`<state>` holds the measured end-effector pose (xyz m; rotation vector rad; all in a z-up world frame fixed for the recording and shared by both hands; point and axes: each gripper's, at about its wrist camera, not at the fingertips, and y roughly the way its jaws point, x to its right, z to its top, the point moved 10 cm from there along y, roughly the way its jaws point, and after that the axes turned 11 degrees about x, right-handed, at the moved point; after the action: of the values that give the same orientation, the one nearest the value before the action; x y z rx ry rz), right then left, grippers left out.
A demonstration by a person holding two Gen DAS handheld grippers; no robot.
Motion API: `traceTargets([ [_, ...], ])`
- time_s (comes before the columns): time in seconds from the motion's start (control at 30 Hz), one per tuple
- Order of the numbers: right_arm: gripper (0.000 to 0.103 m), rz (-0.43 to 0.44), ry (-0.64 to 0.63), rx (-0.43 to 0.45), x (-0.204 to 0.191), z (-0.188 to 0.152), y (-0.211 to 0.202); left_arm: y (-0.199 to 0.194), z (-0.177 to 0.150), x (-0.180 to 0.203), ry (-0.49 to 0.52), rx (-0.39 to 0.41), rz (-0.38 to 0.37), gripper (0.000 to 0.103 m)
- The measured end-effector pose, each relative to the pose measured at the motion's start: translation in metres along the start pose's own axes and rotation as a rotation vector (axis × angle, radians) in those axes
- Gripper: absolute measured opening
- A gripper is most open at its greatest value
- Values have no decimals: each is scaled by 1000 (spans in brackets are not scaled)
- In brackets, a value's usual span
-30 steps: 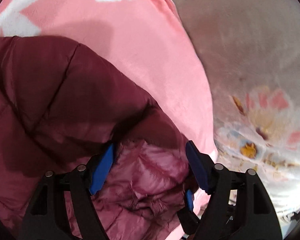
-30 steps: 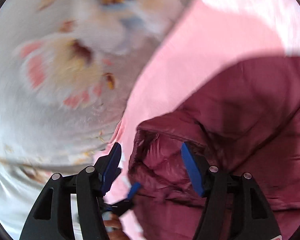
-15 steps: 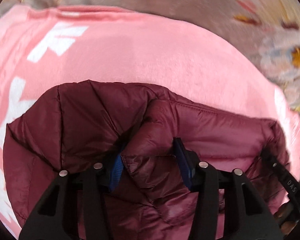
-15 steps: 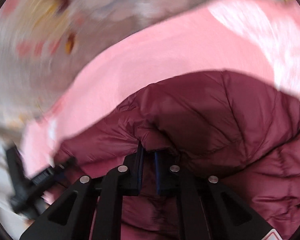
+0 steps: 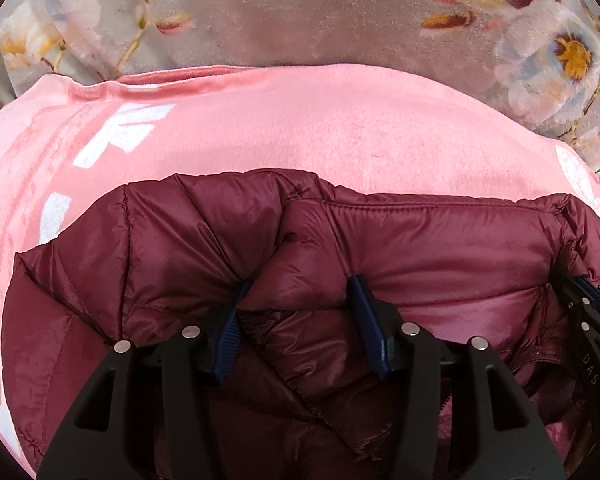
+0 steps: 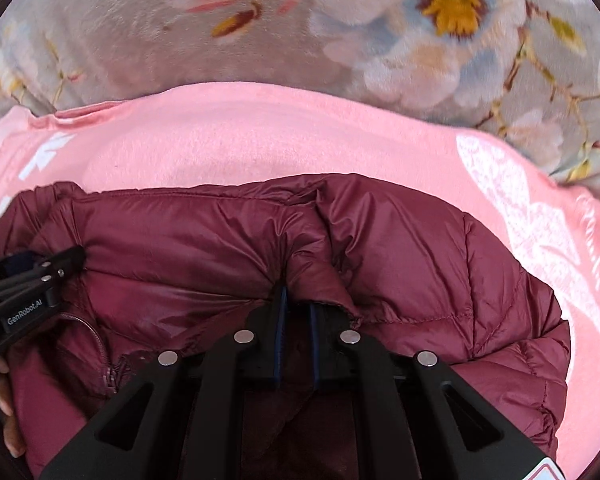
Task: Fold large clothes
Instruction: 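Press the folded hem down onto the collar with both grippers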
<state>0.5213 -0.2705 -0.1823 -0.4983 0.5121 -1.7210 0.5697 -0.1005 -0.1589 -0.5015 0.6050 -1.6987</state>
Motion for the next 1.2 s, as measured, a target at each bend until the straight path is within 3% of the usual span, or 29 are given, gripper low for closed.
traceTargets([
  [0.8,9,21,24,10,-5,0,5,-1,1,3,42,14,45,54],
  [1.2,9,3,3,10,-7,-1,6,0,3,-2,87,15,137,69],
])
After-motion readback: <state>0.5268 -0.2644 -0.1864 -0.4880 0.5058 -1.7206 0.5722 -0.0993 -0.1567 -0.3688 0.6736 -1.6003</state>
